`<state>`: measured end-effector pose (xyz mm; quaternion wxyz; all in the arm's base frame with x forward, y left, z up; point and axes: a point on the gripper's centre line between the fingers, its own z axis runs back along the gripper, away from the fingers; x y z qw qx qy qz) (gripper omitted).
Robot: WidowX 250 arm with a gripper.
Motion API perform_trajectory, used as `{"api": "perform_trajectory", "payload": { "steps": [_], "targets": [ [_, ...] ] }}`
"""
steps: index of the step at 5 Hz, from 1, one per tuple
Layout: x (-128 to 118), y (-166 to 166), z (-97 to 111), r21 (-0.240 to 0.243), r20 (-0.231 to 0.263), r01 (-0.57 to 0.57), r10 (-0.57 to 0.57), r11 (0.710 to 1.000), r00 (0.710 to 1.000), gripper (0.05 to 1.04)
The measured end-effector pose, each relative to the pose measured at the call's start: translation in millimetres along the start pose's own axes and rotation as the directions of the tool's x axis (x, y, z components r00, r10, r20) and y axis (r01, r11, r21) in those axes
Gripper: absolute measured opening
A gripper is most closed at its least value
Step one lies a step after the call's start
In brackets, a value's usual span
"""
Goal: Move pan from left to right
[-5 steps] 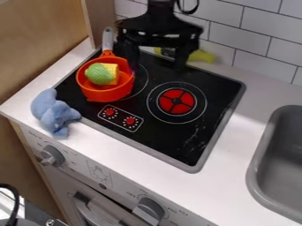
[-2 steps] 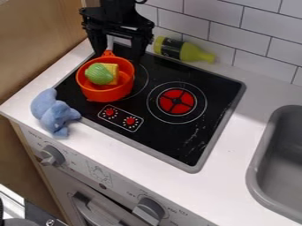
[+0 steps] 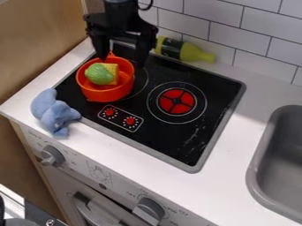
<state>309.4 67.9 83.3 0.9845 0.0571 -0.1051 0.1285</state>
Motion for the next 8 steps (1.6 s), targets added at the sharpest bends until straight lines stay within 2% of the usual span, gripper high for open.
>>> {"api": "perform_trajectory", "payload": {
  "steps": [1,3,5,6,7,8],
  "targets": [
    [-5,-8,-13,0.006,0.02,-0.025,0.025,1.0,0.999,0.995],
    [-15,-23,-24,0.021,0.065,-0.067,0.066,0.998,0.996,0.995],
    [-18,-29,-32,0.007,0.081,-0.088,0.087,0.996,0.993,0.995],
    [-21,-30,-40,0.004,0.074,-0.099,0.099,0.995,0.992,0.948],
    [-20,-31,-41,-0.006,0.083,-0.111,0.111,0.994,0.99,0.674],
    [-22,-30,-41,-0.02,0.054,-0.126,0.126,0.992,0.991,0.386]
  ]
}}
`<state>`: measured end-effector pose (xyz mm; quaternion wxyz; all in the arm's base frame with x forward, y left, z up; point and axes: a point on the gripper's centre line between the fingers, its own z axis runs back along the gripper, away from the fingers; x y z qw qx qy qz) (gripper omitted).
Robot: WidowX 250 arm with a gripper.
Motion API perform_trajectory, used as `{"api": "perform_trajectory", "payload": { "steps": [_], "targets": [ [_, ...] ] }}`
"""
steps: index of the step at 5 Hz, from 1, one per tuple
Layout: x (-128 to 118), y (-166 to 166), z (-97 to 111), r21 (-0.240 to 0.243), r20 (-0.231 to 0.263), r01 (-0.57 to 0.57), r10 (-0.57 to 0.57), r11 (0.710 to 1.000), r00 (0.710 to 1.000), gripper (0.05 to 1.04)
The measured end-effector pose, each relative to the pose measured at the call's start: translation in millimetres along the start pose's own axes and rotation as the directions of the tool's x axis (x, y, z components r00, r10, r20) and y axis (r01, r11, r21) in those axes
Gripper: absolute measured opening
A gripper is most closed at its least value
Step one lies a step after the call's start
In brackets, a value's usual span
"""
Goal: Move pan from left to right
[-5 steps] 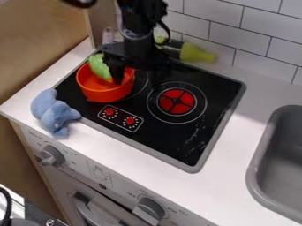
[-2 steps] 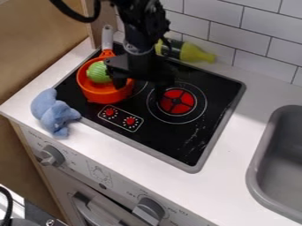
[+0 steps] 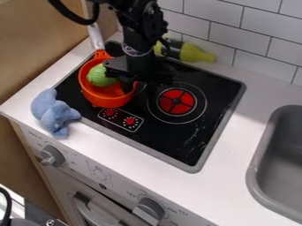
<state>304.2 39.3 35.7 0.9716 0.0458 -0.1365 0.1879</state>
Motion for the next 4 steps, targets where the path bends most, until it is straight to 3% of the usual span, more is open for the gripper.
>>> {"api": "perform_trajectory", "payload": {
  "steps": [1,2,4],
  "targets": [
    [-1,-2,2,-0.01,-0.028,-0.011,0.011,1.0,1.0,0.172],
    [0,-2,7,-0.033,-0.046,-0.011,0.01,0.999,0.999,0.074],
    [6,-6,25,-0.06,-0.07,-0.013,0.009,0.998,0.998,0.057]
  ]
}}
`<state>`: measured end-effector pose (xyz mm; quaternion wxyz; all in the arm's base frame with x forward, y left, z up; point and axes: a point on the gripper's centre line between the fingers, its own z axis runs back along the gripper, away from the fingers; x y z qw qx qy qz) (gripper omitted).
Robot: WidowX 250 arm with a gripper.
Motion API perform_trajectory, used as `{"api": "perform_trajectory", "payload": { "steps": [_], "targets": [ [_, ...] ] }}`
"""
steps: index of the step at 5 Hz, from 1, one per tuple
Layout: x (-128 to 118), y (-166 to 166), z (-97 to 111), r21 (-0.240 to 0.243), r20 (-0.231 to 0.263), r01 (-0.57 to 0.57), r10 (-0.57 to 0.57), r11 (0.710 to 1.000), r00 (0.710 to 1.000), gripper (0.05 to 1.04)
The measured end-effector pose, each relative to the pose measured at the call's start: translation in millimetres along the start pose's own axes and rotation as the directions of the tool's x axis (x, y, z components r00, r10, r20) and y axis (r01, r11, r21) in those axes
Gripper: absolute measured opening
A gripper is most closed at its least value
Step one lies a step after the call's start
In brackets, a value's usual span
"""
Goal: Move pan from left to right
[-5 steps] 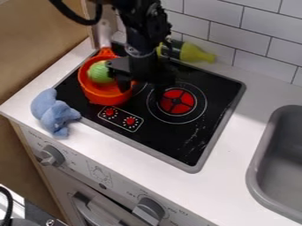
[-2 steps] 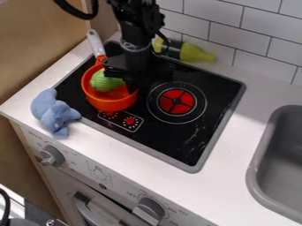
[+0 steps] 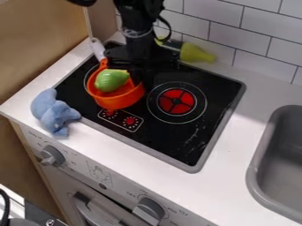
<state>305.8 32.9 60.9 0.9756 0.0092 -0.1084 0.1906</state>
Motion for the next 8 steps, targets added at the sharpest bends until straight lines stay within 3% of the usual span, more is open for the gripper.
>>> {"api": "perform_trajectory", "payload": {
  "steps": [2,3,5,8],
  "targets": [
    [9,-19,26,0.011,0.014,-0.011,0.011,1.0,1.0,0.057],
    [16,-35,36,0.009,0.047,-0.051,0.05,0.999,0.998,0.057],
    [19,-67,33,0.045,0.067,-0.115,0.112,0.992,0.992,0.057],
    [4,-97,26,0.082,0.106,-0.138,0.129,0.987,0.986,0.057]
  ]
}}
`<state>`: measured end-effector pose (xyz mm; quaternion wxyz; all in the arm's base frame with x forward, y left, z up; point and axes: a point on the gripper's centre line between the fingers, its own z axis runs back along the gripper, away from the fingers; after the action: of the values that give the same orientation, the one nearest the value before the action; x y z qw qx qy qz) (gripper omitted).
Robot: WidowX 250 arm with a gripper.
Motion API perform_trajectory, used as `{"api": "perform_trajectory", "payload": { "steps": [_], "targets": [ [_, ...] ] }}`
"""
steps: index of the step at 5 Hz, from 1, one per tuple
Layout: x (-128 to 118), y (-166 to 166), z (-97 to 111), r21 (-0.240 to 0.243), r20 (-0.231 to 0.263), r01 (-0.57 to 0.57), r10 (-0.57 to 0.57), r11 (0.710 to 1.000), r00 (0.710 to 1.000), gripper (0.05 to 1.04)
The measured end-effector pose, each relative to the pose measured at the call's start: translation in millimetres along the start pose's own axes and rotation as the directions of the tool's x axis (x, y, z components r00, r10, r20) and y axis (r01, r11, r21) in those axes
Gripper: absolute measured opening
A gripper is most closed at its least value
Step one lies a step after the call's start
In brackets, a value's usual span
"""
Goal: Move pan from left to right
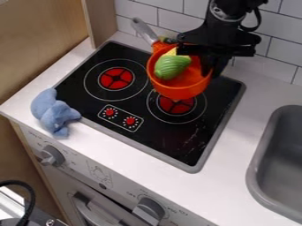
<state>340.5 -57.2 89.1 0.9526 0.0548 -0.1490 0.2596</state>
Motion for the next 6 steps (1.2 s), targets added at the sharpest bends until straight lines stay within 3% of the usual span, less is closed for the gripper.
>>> {"api": "perform_trajectory", "payload": {
  "steps": [3,4,6],
  "targets": [
    [-15,3,-17,-0.001,0.049,0.004,-0.003,1.0,0.999,0.069],
    [-16,4,-21,-0.001,0.061,0.004,-0.004,1.0,0.998,0.156],
    [-15,2,-21,-0.018,0.073,0.003,-0.002,1.0,0.997,0.66]
  ]
}}
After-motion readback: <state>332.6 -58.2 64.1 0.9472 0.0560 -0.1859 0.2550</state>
